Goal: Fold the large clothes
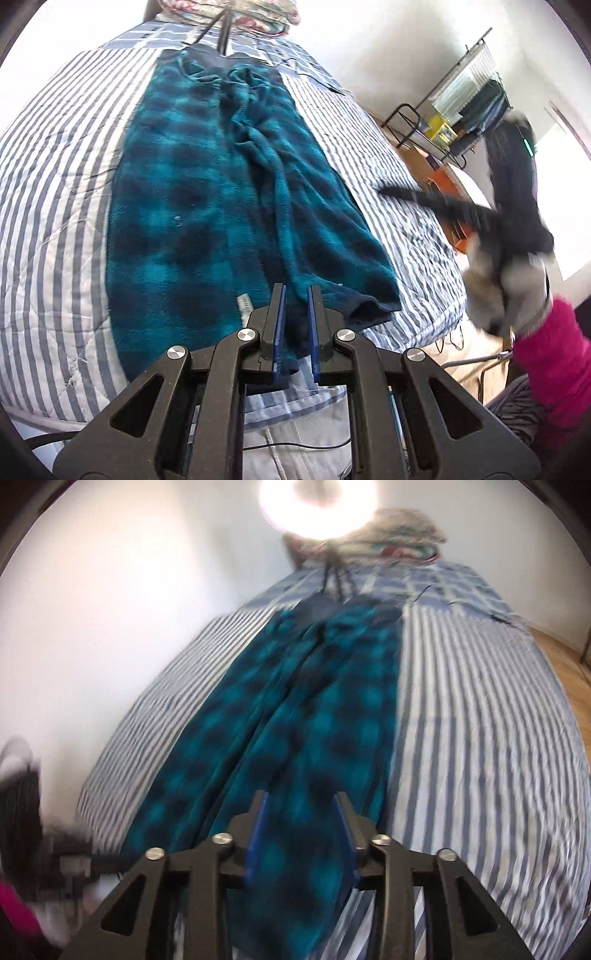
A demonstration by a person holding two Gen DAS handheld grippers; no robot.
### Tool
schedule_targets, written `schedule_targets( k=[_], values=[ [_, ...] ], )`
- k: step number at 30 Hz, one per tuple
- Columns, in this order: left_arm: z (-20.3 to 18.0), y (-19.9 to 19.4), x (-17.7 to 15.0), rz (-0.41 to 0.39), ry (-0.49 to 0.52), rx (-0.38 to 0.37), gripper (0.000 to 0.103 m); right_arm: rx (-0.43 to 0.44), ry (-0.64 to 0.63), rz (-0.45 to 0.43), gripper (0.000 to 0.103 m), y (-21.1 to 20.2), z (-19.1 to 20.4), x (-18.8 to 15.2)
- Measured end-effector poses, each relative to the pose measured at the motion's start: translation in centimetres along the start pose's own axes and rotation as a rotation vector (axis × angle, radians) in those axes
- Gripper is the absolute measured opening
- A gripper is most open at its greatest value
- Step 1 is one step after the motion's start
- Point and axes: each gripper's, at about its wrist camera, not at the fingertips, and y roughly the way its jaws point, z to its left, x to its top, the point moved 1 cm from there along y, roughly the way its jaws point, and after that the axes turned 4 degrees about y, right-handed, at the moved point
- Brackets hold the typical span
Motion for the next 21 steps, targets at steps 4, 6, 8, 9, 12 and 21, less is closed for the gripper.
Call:
schedule_targets(
  k=[4,6,8,9,12,21],
  values=[
    [1.6,-0.1,-0.4,-0.007,-0.061,0.012,0.008,0.056,-0.059,0.080,0.033,1.3,2.4,-4.3],
    [2.4,-0.5,-0.8,-0.011,-0.090,0.018,0.008,0.091,-0.079,0.105,0.033,2.0,3.5,-6.0],
    [3.4,-0.9,-1.2,-0.020,-0.116,0.033,0.008,0.094,-0.123,0.130,0.033,3.1,4.7,-7.4],
    [3.6,-1.2,-1.5,-0.023,-0.124,0.037,0.008,0.094,-0.144,0.146,0.033,3.7,5.3,-8.2],
    [4.9,-1.9,-1.9,-0.033,-0.151,0.063,0.011,0.069,-0.199,0.196,0.030,5.5,6.8,-10.6],
    [11.3,-3.5,-2.8,-0.084,-0.324,0.050,0.050,0.122,-0.127,0.108,0.060,-1.4,3.4,-9.8]
  ],
)
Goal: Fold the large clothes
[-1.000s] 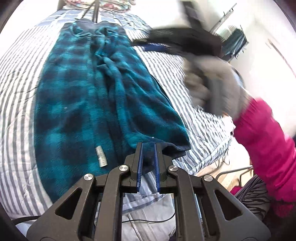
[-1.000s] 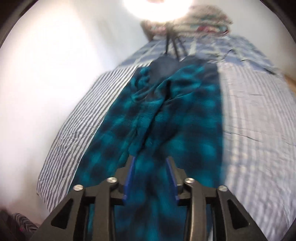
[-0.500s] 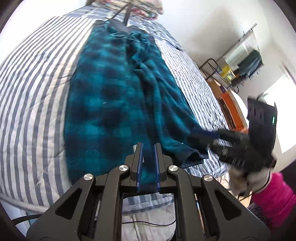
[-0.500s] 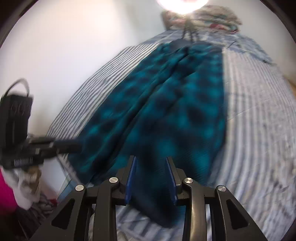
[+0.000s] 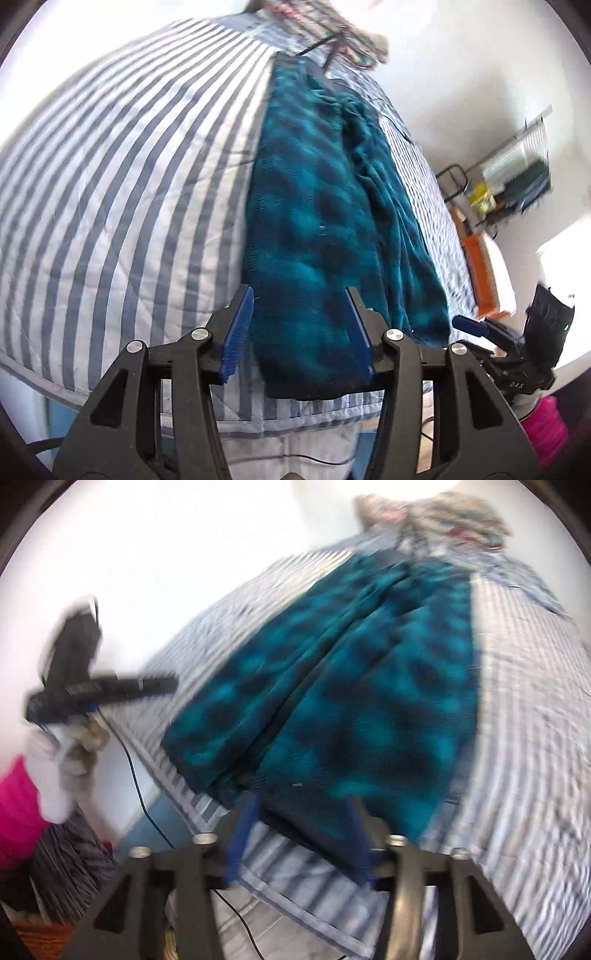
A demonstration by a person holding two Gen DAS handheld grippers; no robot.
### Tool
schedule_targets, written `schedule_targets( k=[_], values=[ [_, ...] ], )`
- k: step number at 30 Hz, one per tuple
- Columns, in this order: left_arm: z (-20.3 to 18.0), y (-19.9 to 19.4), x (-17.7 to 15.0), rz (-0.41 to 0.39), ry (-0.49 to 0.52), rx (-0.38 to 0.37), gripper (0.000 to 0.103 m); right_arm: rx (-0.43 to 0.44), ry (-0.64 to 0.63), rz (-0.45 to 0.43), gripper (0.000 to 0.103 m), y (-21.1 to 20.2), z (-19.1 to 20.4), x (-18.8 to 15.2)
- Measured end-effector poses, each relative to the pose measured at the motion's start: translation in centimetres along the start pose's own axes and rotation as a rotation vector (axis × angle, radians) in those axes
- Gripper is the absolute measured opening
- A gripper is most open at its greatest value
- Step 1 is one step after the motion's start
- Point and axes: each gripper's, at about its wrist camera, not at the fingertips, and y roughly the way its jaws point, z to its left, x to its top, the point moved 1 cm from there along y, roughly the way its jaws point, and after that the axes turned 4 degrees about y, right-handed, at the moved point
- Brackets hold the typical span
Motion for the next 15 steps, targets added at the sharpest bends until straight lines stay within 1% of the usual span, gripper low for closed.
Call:
schedule_targets(
  k=[3,5,6,8,9,11,15],
  values=[
    [1.9,0.8,-0.6,0.042,-0.082,-0.048,0.050,-0.027,0.099,-0.042,0.063,-2.3,-3.6,-1.1],
    [2.8,1.6,-1.2,0.080,-0.134,-0.083,0.050,-0.023,0.204,-0.055,0.070,-2.6,-6.2,-1.7],
    [3.1,2.1,-1.5,0.102,-0.166,-0.112,0.050,-0.009,0.246,-0.052,0.071,-2.5,-7.2,-1.8],
    [3.3,2.6,-1.8,0.124,-0.199,-0.160,0.050,0.080,0.366,-0.038,0.071,-1.8,-9.5,-2.7],
    [3.2,2.8,-2.0,0.130,-0.203,-0.172,0.050,0.115,0.396,-0.032,0.071,-1.3,-10.0,-2.9],
    [2.7,3.0,-2.3,0.134,-0.193,-0.170,0.050,0.183,0.447,-0.023,0.071,-0.2,-10.7,-3.3],
    [2.3,3.8,-2.8,0.151,-0.199,-0.180,0.050,0.202,0.452,0.015,0.068,2.1,-10.6,-3.7]
  ],
)
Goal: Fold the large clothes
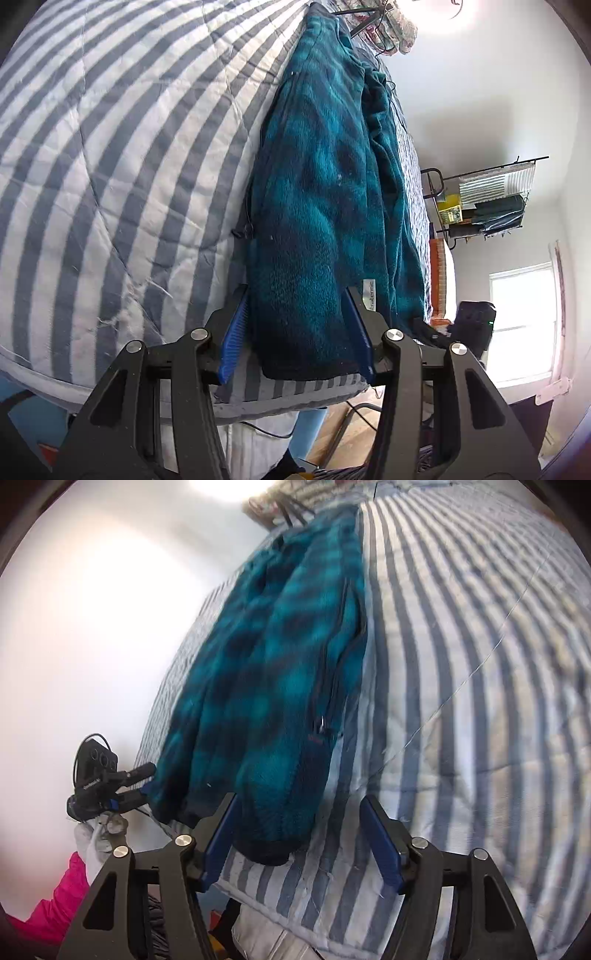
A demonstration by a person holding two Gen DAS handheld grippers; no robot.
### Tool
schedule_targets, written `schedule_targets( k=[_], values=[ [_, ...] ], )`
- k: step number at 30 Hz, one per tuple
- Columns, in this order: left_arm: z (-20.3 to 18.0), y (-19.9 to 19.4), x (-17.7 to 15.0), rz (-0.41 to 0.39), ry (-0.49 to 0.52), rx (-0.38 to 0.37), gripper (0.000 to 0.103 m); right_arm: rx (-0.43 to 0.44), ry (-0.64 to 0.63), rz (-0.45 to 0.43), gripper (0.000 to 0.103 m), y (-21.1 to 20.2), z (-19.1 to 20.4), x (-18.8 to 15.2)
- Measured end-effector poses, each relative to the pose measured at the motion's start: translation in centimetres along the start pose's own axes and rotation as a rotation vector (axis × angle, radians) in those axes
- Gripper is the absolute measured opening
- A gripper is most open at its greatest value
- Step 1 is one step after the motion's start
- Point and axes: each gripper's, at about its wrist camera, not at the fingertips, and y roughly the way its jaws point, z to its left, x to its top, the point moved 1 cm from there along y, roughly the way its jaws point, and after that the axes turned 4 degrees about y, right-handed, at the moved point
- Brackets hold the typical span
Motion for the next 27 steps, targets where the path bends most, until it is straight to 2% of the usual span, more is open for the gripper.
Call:
schedule_targets(
  k=[3,4,5,6,8,9,11,14,16,19,21,27],
  values=[
    [-0.8,1.0,-0.4,0.021,0.039,0.019,0.050,0.032,-0.016,0.006,0.067,0.9,0.6,-0.3],
    [-1.2,1.3,-0.4,0.025,0.062,0.031,0.050,0.044,-0.023,0.017,0.063,1.2,0.8,-0.3],
    [-1.5,1.6,-0.4,0.029,0.080,0.041,0.047,0.055,-0.030,0.033,0.052,1.6,1.0,-0.2],
    [-1.9,2.0,-0.5,0.037,0.102,0.055,0.037,0.062,-0.033,0.047,0.046,1.9,1.1,-0.1],
    [-2.5,2.3,-0.8,0.035,0.137,0.080,0.022,0.081,-0.042,0.067,0.028,2.4,1.4,-0.3],
    [-3.0,2.1,-0.9,0.026,0.154,0.081,0.016,0.086,-0.048,0.071,0.025,2.3,1.3,-0.2],
    [-4.1,1.2,-1.3,0.002,0.167,0.038,0.013,0.103,-0.067,0.067,0.016,1.6,1.5,-0.3],
    [-5.8,-0.1,-1.3,-0.044,0.207,0.010,0.013,0.157,-0.091,0.054,0.014,-0.2,2.0,-0.6],
    [-5.5,0.1,-1.3,-0.043,0.191,0.002,0.013,0.164,-0.111,0.053,0.014,-0.7,2.2,-0.8],
    [-3.8,1.6,-1.5,0.000,0.143,0.042,0.013,0.102,-0.089,0.090,0.014,0.8,1.3,-1.3],
    [-3.2,1.9,-1.6,0.008,0.117,0.042,0.013,0.089,-0.063,0.107,0.014,1.5,0.4,-1.6],
    [-5.3,0.8,-1.1,-0.023,0.141,0.002,0.013,0.188,-0.007,0.066,0.014,-0.7,0.5,-0.8]
  ],
)
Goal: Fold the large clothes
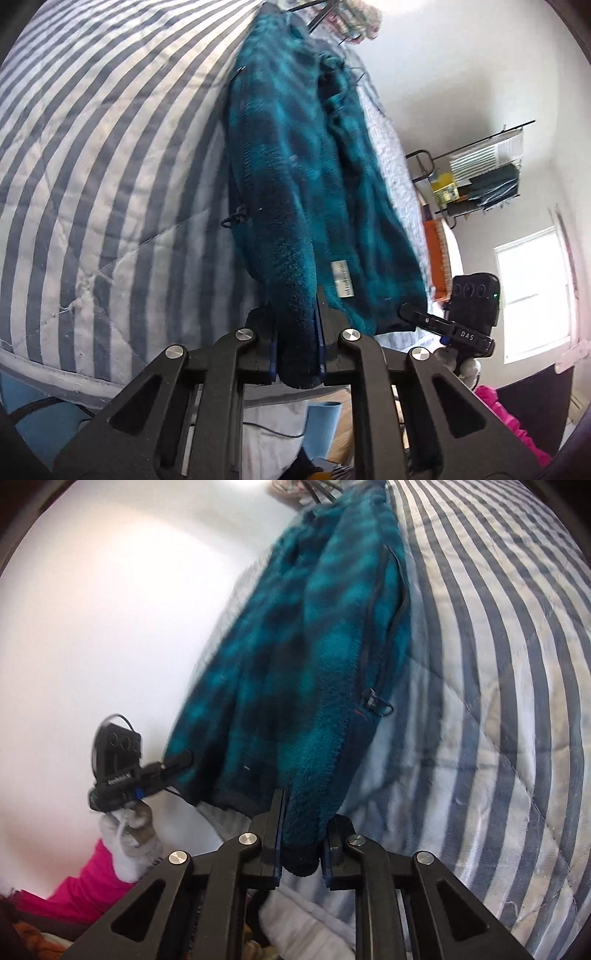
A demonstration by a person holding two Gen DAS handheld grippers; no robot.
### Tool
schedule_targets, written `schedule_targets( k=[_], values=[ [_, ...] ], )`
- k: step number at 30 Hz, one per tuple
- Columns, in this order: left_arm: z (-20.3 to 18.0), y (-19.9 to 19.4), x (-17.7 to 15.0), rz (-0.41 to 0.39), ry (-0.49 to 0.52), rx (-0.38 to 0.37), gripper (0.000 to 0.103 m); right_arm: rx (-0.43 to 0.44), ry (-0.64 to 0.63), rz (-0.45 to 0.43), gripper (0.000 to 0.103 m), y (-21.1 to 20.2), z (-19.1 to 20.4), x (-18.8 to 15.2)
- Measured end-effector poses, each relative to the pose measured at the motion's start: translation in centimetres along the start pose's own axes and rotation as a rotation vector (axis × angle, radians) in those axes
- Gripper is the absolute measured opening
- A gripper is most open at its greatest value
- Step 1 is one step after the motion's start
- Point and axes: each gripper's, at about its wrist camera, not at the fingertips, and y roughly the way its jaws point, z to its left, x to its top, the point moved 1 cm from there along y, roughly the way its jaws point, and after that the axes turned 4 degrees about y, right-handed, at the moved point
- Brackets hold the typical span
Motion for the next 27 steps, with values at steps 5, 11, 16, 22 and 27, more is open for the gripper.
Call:
schedule_targets(
  k=[5,11,16,22,27],
  values=[
    [-1.9,-0.5,1.9,-0.028,0.001,-0.032,0.012,0.040,0.007,-0.054,0.014,-2.1,1.3,1.3],
    [-3.7,-1.2,4.9,-0.061,0.034,-0.039,0.012,0.055,-0.005,-0.123,0.014,-3.8,3.0,3.6],
    [-4.7,-1.3,8.4,-0.088,0.051,-0.027,0.012,0.037,-0.027,-0.162,0.014,-4.0,5.1,5.8],
    [-4.4,-0.1,12.7,-0.120,0.025,-0.014,0.012,-0.002,0.007,-0.209,0.014,-3.9,5.2,10.0],
    [-3.0,2.3,15.9,-0.128,-0.008,0.019,0.012,-0.051,0.050,-0.223,0.014,-2.2,4.7,13.8]
  ],
)
